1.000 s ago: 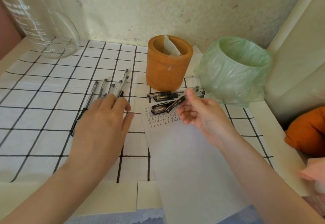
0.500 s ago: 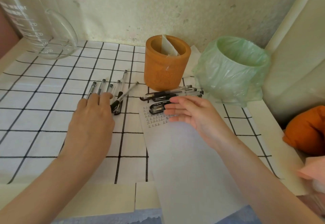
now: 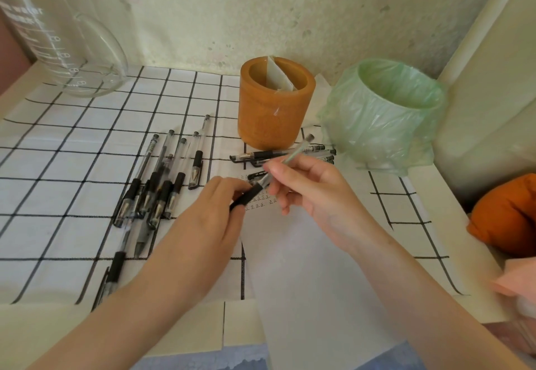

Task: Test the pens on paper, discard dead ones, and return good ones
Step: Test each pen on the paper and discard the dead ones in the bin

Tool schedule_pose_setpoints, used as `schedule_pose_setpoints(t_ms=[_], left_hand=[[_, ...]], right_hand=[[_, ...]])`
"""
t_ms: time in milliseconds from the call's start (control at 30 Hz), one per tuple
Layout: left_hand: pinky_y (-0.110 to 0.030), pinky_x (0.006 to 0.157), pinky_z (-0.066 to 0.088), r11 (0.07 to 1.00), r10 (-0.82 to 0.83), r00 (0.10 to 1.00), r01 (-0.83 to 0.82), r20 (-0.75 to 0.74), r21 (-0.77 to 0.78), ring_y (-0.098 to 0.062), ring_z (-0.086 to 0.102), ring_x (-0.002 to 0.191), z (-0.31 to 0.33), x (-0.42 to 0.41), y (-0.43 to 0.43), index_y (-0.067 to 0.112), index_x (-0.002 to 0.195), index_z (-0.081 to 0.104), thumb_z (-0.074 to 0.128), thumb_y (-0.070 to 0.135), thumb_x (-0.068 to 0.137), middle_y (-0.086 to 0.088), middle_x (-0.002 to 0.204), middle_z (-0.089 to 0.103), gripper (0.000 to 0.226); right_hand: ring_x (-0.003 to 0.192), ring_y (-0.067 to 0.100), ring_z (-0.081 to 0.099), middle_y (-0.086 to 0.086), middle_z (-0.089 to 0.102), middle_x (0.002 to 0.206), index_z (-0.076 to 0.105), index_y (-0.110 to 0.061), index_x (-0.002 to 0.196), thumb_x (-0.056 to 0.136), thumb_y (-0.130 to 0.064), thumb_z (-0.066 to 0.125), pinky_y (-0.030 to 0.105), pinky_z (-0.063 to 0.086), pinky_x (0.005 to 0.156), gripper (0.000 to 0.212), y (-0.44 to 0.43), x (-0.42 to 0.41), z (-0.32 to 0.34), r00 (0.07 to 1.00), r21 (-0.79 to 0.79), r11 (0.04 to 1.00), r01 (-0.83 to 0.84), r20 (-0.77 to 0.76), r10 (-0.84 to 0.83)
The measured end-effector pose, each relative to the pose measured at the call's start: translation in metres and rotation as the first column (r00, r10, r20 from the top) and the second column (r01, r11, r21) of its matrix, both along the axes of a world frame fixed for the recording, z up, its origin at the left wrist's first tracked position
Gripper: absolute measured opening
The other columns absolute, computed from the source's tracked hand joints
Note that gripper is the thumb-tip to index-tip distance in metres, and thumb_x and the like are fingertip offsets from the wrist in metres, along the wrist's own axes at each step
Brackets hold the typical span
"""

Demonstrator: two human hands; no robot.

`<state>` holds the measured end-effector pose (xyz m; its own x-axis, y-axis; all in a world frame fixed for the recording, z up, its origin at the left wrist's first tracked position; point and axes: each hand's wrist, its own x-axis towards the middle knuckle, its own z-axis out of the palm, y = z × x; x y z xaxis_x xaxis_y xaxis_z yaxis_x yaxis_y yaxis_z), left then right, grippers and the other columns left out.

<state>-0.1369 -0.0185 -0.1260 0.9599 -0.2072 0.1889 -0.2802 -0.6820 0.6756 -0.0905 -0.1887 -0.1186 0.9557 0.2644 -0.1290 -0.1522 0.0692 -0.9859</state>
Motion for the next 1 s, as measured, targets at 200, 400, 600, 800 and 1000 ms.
schedule_pose_setpoints(t_ms=[200, 400, 600, 800, 1000], left_hand=[[-0.022, 0.066, 0.042, 0.999, -0.012, 0.994, 0.006, -0.112, -0.05, -0.004, 0.054, 0.076, -0.003, 0.005, -0.001, 0.032, 0.099, 0.048, 0.038, 0.032, 0.094, 0.015, 0.08, 0.056, 0.011], [-0.022, 0.053, 0.038, 0.987, -0.03, 0.993, 0.011, -0.115, -0.159, -0.006, 0.051, 0.058, 0.001, 0.001, -0.009, 0.033, 0.092, 0.048, 0.034, 0.035, 0.094, 0.017, 0.063, 0.058, 0.014], [-0.02, 0.044, 0.029, 0.967, -0.059, 0.994, 0.036, -0.087, -0.251, -0.014, 0.036, 0.045, 0.006, 0.0, -0.008, 0.042, 0.092, 0.059, 0.041, 0.049, 0.085, 0.002, 0.051, 0.044, 0.021], [-0.016, 0.046, 0.03, 0.989, -0.064, 0.984, 0.04, -0.166, -0.145, -0.009, 0.039, 0.045, 0.003, -0.003, -0.009, 0.042, 0.102, 0.05, 0.041, 0.058, 0.079, 0.007, 0.047, 0.038, 0.028], [-0.015, 0.051, 0.032, 0.951, -0.152, 0.973, 0.191, -0.173, 0.242, -0.005, 0.045, 0.054, -0.007, -0.007, -0.005, 0.052, 0.128, 0.031, 0.038, 0.064, 0.08, 0.008, 0.057, 0.04, 0.051]], right_hand=[[0.054, 0.017, 0.057, 0.007, 0.065, 0.066, 0.064, -0.002, 0.09, 0.088, -0.01, 0.062, 0.026, 0.049, 0.053, 0.008, -0.001, -0.002, 0.001, 1.0, 0.007, 1.0, 0.013, 0.025, -0.013], [0.053, 0.018, 0.056, 0.007, 0.065, 0.066, 0.063, -0.008, 0.087, 0.083, -0.019, 0.065, 0.026, 0.048, 0.052, 0.012, -0.002, -0.004, 0.004, 0.998, -0.001, 0.999, -0.034, 0.056, 0.034], [0.049, 0.014, 0.052, 0.001, 0.062, 0.059, 0.066, -0.018, 0.075, 0.077, -0.026, 0.067, 0.022, 0.046, 0.053, 0.008, -0.005, -0.007, 0.007, 0.991, -0.038, 0.991, -0.124, 0.052, 0.126], [0.044, 0.019, 0.055, 0.004, 0.058, 0.052, 0.064, -0.01, 0.081, 0.078, -0.02, 0.065, 0.024, 0.043, 0.044, 0.01, -0.022, -0.001, 0.014, 0.994, 0.036, 0.996, 0.087, 0.057, -0.089], [0.073, 0.025, 0.072, 0.012, 0.073, 0.073, 0.069, -0.006, 0.092, 0.093, -0.024, 0.054, 0.022, 0.043, 0.043, 0.023, -0.059, 0.007, 0.015, 0.946, -0.069, 0.944, 0.323, 0.06, -0.32]])
